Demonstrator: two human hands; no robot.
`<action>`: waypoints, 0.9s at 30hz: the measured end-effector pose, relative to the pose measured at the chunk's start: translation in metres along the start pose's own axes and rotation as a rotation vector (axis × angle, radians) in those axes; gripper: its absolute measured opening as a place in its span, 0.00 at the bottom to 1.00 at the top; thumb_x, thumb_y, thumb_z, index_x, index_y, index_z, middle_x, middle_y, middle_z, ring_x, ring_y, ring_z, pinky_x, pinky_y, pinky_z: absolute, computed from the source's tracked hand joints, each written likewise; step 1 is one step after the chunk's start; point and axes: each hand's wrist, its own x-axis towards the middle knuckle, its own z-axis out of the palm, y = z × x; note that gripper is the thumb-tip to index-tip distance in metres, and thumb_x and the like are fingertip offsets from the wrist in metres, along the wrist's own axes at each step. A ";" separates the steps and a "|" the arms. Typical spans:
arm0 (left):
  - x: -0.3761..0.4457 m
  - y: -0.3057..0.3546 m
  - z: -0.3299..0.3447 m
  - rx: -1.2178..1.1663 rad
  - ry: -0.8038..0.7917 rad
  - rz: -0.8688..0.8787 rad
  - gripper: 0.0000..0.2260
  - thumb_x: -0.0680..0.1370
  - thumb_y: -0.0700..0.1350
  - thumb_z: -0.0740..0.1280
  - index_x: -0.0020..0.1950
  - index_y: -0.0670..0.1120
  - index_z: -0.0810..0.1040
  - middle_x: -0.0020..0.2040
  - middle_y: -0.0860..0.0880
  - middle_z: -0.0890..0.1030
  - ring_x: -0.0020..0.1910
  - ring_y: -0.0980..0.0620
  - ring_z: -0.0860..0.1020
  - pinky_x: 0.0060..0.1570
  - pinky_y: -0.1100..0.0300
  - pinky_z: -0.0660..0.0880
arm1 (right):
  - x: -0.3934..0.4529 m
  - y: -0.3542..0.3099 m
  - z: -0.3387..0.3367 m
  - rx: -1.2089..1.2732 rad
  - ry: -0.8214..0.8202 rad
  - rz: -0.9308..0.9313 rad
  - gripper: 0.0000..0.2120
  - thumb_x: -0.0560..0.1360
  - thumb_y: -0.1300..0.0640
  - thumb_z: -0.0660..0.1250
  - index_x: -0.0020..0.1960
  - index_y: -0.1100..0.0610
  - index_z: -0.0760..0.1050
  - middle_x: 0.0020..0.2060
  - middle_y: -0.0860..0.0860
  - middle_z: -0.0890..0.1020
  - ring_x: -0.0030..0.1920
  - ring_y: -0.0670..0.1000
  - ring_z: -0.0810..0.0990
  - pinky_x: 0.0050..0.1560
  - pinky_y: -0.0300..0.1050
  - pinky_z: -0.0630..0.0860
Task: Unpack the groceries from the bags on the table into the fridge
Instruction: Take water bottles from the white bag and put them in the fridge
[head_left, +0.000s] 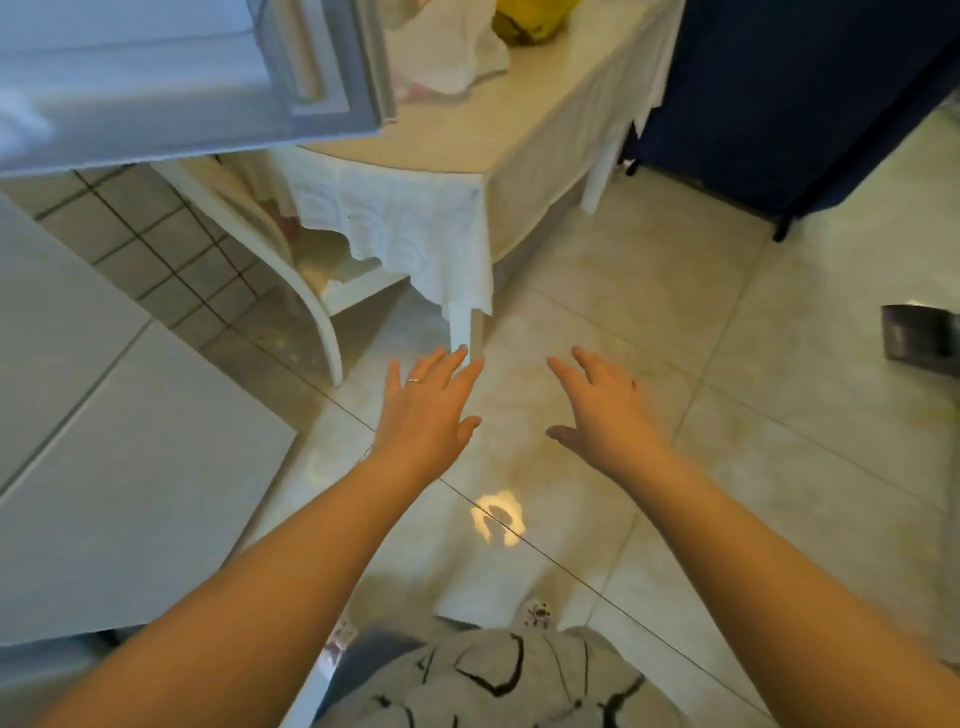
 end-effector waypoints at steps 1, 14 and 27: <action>0.009 0.011 0.002 -0.009 -0.003 -0.002 0.30 0.78 0.56 0.61 0.76 0.54 0.52 0.77 0.52 0.55 0.76 0.49 0.52 0.71 0.41 0.44 | 0.004 0.016 -0.002 0.001 -0.007 0.005 0.39 0.73 0.46 0.68 0.76 0.48 0.50 0.76 0.53 0.51 0.74 0.56 0.52 0.71 0.62 0.55; 0.186 0.020 0.005 0.007 0.039 -0.052 0.31 0.77 0.56 0.62 0.76 0.52 0.52 0.76 0.50 0.57 0.76 0.47 0.53 0.71 0.40 0.46 | 0.165 0.105 -0.040 -0.035 -0.037 -0.077 0.38 0.74 0.45 0.67 0.76 0.48 0.50 0.76 0.52 0.51 0.75 0.55 0.51 0.70 0.63 0.53; 0.419 -0.057 -0.060 -0.053 0.137 -0.211 0.31 0.78 0.57 0.59 0.77 0.53 0.49 0.77 0.51 0.53 0.76 0.49 0.51 0.72 0.44 0.48 | 0.413 0.087 -0.156 -0.031 0.068 -0.298 0.36 0.72 0.45 0.68 0.75 0.47 0.56 0.75 0.51 0.55 0.74 0.54 0.56 0.71 0.57 0.58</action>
